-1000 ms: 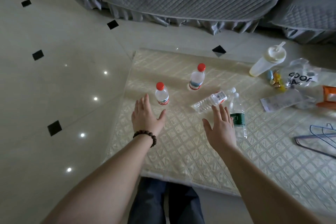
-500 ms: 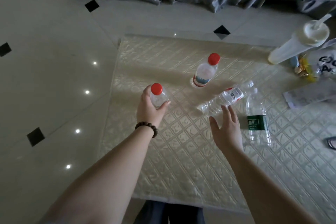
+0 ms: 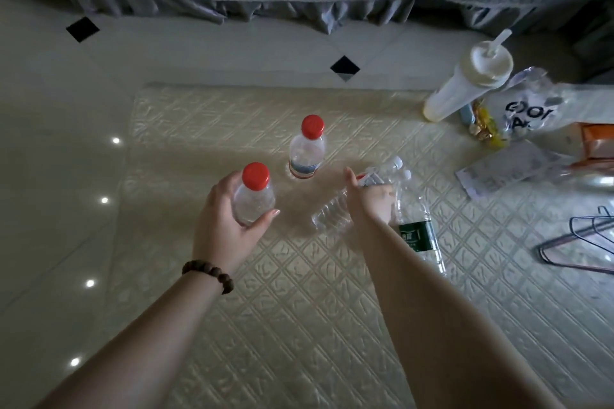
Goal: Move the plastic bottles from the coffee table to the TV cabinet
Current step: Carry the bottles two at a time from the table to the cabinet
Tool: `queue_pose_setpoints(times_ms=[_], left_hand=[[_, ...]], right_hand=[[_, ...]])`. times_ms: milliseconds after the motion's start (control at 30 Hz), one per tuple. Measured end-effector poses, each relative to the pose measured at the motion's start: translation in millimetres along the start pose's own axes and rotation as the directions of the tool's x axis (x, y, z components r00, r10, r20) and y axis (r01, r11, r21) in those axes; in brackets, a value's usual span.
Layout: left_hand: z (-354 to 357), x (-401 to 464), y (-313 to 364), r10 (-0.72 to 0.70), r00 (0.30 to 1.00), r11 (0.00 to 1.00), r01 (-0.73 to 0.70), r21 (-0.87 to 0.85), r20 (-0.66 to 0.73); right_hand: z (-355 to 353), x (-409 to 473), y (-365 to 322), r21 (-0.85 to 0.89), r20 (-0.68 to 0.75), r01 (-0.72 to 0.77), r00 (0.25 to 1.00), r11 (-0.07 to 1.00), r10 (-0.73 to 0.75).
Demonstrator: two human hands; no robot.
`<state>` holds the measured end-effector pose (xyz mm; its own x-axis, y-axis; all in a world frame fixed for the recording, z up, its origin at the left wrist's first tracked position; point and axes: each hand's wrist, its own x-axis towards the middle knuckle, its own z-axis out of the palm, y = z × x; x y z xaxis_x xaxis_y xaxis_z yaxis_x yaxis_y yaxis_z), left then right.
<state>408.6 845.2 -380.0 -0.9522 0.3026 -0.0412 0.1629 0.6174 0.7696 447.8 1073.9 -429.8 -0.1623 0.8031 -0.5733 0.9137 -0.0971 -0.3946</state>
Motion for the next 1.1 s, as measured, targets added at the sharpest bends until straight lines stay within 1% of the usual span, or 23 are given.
queue_pose_setpoints(times_ms=[33,100,233,367,467,567,700,933,1100], left_hand=[[-1,-1,-2,0.001,1.000,1.000,-0.001,-0.008,0.008],[-3,-2,-7,-0.008,1.000,1.000,0.008,-0.008,0.013],[-7,-6,-9,-0.017,1.000,1.000,0.017,0.015,0.017],[-10,-11,-4,-0.034,0.999,0.999,0.034,0.006,0.002],[-14,-15,9,-0.038,0.999,0.999,0.038,-0.008,-0.010],[-24,-21,34,-0.038,0.999,0.999,0.038,-0.027,-0.019],[-49,-36,86,-0.032,0.999,0.999,0.031,-0.023,-0.037],[-108,-71,169,0.027,1.000,1.000,-0.027,0.005,-0.009],[-129,-90,206,0.103,0.994,0.995,-0.103,-0.018,0.028]], right_hand=[[4,5,-3,-0.007,0.006,-0.034,0.999,0.999,0.034],[12,14,-6,-0.004,0.013,-0.055,0.998,0.998,0.055],[20,22,-1,-0.007,-0.023,-0.020,1.000,1.000,0.020],[17,14,5,-0.037,-0.027,0.091,0.995,0.995,-0.092],[1,-6,8,-0.049,-0.011,0.233,0.972,0.971,-0.233],[-25,-37,5,-0.033,-0.008,0.358,0.934,0.933,-0.358],[-76,-95,-1,0.033,-0.004,0.489,0.872,0.872,-0.489],[-180,-191,6,0.136,-0.067,0.559,0.829,0.818,-0.556],[-231,-240,31,0.186,-0.122,0.601,0.799,0.777,-0.589]])
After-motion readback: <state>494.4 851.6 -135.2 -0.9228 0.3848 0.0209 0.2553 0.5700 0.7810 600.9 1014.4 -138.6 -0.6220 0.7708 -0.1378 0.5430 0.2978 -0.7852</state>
